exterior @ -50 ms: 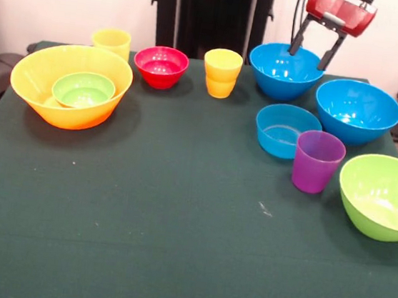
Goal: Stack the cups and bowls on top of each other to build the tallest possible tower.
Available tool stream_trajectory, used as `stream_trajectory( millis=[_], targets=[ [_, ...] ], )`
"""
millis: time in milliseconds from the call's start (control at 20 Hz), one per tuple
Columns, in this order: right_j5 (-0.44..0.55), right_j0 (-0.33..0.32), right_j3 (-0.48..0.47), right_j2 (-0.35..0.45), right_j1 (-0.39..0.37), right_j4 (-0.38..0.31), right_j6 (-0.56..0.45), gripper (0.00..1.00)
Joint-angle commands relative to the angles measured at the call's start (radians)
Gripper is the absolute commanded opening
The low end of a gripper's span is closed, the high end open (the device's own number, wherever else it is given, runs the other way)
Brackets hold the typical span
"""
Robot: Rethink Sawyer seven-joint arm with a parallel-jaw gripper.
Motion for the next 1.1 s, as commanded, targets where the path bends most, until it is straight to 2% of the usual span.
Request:
stream_trajectory(
  millis=[50,300,550,950,1100],
  targets=[
    [-0.023,-0.166,0.082,0.317,-0.087,0.013,0.184,1.0],
    [-0.07,-0.22,0.104,0.397,-0.108,0.005,0.217,1.0],
    [-0.083,-0.255,0.116,0.443,-0.123,-0.002,0.219,1.0],
    [-0.068,-0.238,0.104,0.426,-0.116,0.012,0.209,1.0],
    [-0.057,-0.196,0.089,0.374,-0.103,0.03,0.211,1.0]
  ],
)
